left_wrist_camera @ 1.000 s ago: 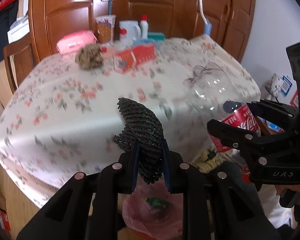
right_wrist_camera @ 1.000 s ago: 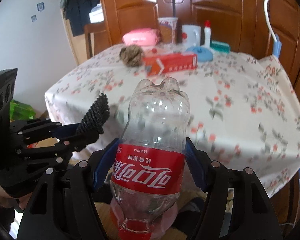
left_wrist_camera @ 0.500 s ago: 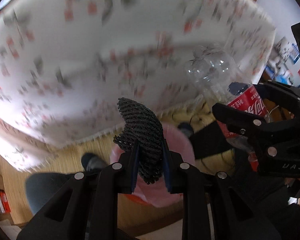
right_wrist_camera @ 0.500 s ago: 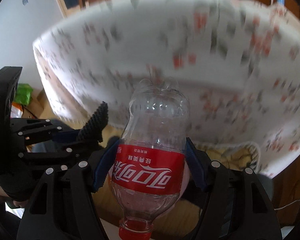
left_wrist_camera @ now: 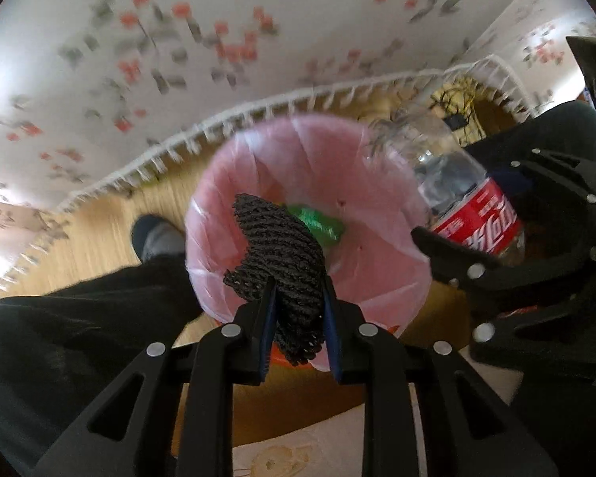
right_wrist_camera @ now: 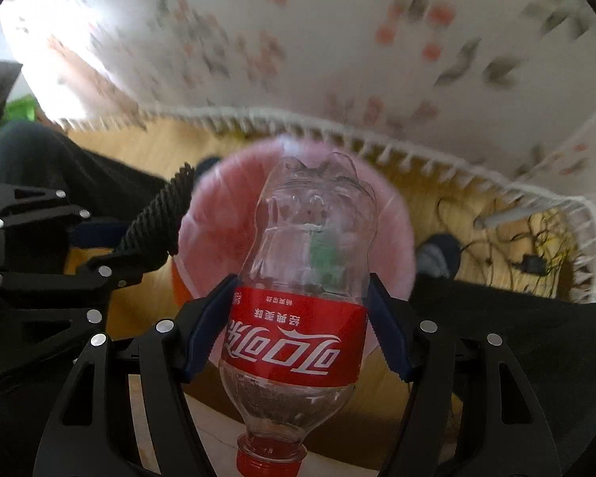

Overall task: Collect trash
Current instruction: 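Carry the sponge and Coca-Cola bottle down over the pink bin with both tools, then open left tool to drop the sponge while right tool drops the bottle into the bin, then raise both tools to the table, left tool toward the crumpled brown paper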

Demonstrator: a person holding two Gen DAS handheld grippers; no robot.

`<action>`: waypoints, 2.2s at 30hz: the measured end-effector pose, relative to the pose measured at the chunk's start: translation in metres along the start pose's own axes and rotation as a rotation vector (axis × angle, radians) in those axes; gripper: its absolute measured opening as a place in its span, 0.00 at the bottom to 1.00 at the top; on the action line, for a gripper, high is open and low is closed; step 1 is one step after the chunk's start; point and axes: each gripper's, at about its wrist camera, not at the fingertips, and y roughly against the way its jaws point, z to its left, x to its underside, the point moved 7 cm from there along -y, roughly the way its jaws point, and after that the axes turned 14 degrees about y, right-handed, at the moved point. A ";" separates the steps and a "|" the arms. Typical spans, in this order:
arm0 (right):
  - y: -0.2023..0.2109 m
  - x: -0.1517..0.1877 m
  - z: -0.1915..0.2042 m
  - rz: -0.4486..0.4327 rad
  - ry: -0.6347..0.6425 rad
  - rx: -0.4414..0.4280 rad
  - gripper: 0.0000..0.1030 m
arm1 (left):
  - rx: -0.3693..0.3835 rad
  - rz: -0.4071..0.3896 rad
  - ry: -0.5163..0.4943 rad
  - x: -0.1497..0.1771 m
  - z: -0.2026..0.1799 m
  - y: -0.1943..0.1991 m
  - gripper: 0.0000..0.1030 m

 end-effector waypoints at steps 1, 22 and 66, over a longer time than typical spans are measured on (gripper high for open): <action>-0.008 0.001 -0.001 0.017 -0.007 -0.012 0.65 | 0.000 0.012 0.006 -0.001 0.001 -0.006 0.21; -0.057 0.005 -0.009 0.115 -0.041 -0.043 0.65 | -0.021 0.105 0.075 -0.016 0.016 -0.052 0.33; 0.024 -0.007 -0.010 -0.081 -0.004 0.111 0.94 | -0.153 -0.255 0.117 -0.032 0.029 0.072 0.90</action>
